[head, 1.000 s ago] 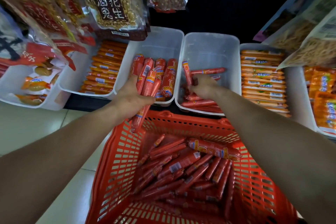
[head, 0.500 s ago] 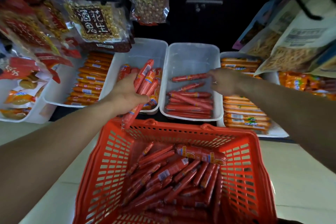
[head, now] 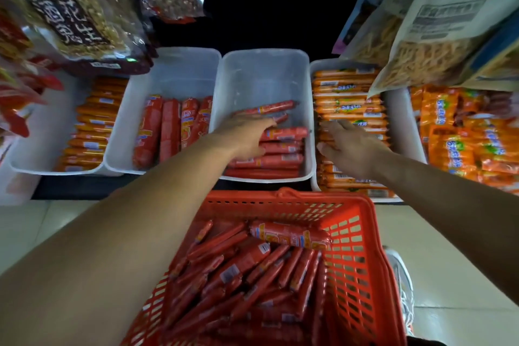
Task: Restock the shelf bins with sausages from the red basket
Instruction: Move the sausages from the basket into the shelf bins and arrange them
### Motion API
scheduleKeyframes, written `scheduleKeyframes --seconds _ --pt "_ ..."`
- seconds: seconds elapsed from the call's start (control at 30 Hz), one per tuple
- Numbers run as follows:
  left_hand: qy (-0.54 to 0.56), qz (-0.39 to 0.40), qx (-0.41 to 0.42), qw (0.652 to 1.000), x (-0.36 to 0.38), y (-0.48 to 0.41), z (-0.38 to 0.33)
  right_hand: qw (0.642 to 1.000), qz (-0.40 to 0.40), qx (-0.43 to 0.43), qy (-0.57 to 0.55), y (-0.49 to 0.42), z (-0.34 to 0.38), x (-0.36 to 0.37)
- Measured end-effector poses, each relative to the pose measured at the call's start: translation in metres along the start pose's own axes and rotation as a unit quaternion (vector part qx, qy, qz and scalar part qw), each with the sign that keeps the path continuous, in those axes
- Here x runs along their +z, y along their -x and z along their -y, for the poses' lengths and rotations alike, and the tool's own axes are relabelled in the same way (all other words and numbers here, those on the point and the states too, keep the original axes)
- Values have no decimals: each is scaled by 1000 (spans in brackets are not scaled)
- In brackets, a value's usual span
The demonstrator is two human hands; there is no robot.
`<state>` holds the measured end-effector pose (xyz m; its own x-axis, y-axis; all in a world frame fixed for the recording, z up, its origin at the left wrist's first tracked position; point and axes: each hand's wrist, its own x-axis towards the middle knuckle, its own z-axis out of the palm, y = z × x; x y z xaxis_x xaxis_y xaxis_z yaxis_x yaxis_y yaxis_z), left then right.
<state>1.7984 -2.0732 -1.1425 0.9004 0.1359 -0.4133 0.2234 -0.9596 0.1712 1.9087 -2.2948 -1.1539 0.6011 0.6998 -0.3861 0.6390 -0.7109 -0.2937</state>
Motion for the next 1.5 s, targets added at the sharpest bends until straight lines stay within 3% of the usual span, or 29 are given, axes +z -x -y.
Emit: scheduleKeyframes --seconds 0.3,0.5,0.73,0.87,0.97,1.03,1.13,1.27,1.5 --pt "-38 42 -3 998 24 5 12 999 -24 -8 -32 -4 15 2" --pt "77 -54 -27 995 3 61 3 999 -12 -27 45 23 46 -35" --pt "157 -109 -104 976 22 198 -1 997 -25 -73 28 101 121 -23" --pt "168 -30 -130 977 84 242 -4 995 15 -97 20 145 135 38" --pt "173 77 -161 969 130 255 -7 994 94 -30 37 154 121 90" --pt "176 108 -179 962 158 254 -7 990 132 22 48 150 106 118" --pt "184 108 -178 961 187 242 -7 984 149 51 79 135 87 149" --pt "180 80 -165 966 207 207 -7 988 80 57 117 112 79 181" --pt "73 75 -141 985 225 159 -10 985 48 59 156 82 72 202"
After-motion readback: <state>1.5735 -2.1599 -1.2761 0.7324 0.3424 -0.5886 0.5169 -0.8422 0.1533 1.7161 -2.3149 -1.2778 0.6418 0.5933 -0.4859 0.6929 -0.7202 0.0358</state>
